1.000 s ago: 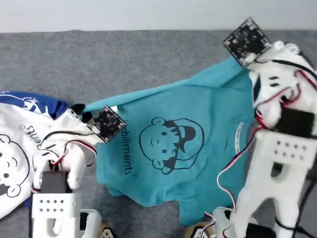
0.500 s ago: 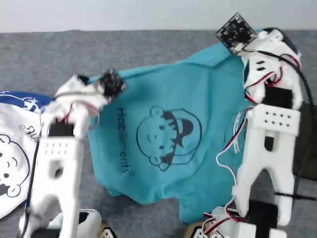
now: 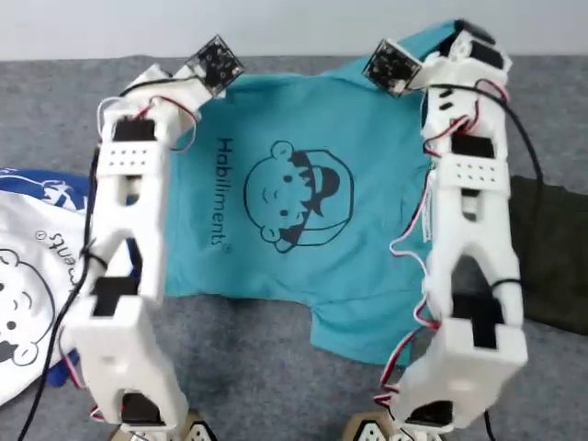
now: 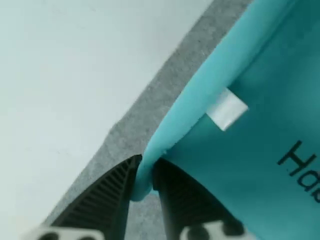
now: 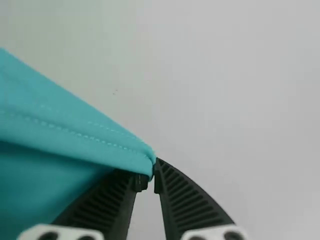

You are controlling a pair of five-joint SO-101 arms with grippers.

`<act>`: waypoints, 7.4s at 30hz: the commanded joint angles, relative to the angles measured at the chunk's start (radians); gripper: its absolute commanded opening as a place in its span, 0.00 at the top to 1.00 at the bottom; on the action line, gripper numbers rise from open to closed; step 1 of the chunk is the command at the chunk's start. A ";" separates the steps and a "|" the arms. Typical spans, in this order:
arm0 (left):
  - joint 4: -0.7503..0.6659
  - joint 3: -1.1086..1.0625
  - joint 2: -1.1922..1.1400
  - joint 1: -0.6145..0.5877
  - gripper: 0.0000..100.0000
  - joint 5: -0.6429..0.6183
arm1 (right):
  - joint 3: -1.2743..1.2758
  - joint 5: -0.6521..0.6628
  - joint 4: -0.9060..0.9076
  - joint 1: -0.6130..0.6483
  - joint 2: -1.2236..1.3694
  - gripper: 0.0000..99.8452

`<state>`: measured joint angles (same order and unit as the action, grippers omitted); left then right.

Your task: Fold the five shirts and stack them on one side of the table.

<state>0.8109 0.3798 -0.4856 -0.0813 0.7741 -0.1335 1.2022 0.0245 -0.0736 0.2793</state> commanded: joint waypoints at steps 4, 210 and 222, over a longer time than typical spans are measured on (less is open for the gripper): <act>0.192 0.390 -0.167 0.006 1.00 0.008 | -0.247 0.011 -0.022 0.007 0.107 0.99; 0.763 -0.418 0.551 0.190 1.00 -0.443 | -0.361 -0.792 1.765 -0.366 -0.642 0.99; 0.770 -0.418 0.520 0.672 0.85 -0.446 | -0.359 -0.671 1.767 -0.553 -0.757 0.99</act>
<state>1.5750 -0.0713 0.0176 0.5017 0.3353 -0.4404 0.5163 1.7538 -0.5677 -0.4434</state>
